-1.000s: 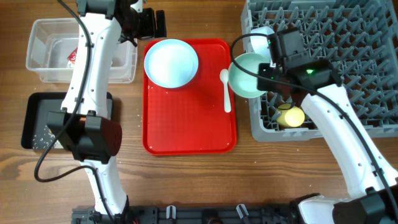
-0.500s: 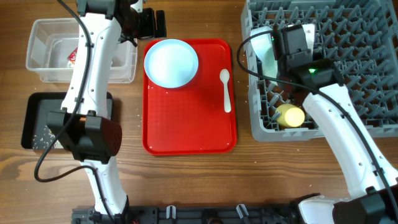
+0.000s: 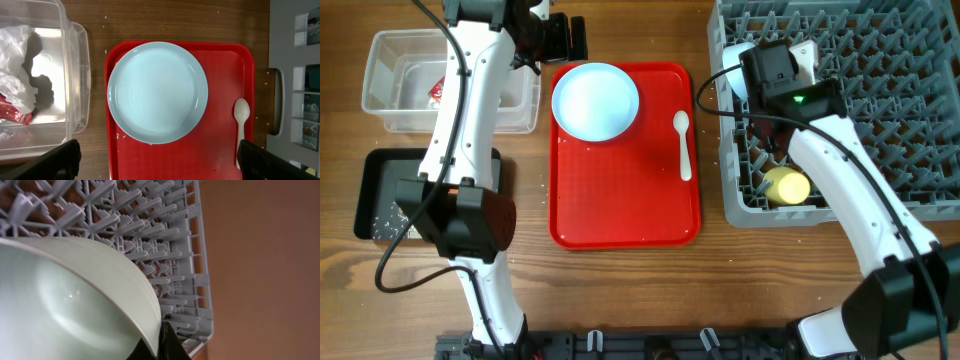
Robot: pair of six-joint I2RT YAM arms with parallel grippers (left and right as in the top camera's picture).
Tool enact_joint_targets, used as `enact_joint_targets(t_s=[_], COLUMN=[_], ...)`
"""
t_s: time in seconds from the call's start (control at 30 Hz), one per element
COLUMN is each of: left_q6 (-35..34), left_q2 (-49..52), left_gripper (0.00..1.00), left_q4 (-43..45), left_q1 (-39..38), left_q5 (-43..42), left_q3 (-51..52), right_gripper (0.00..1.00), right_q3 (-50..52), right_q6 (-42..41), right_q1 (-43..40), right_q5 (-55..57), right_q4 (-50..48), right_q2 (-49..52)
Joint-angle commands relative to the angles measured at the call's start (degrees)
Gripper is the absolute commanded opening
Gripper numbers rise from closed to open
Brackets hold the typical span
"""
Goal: Sort waste into correct bins and load items into the dishwasher rack
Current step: 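Set the green bowl in the rack and withdraw the right gripper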
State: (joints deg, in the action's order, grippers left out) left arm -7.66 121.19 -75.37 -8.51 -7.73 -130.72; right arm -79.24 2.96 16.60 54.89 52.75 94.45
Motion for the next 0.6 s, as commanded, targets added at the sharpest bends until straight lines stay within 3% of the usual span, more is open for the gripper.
enact_joint_targets(t_s=[0.0,0.57], left_q6=[-0.33,-0.33], left_q2=[0.74,0.74], left_gripper=[1.0,1.0], left_q4=[0.17,0.17], left_q1=[0.0,0.0], left_q5=[0.35,0.35], left_q3=[0.33,0.33], right_gripper=[0.04,0.04], right_q3=[-1.27,-1.27], right_q6=[3.26,3.82], right_q1=[-0.17,-0.17], right_q5=[3.37,3.39], right_q4=[-0.72,-2.47], right_q2=[3.21,5.57])
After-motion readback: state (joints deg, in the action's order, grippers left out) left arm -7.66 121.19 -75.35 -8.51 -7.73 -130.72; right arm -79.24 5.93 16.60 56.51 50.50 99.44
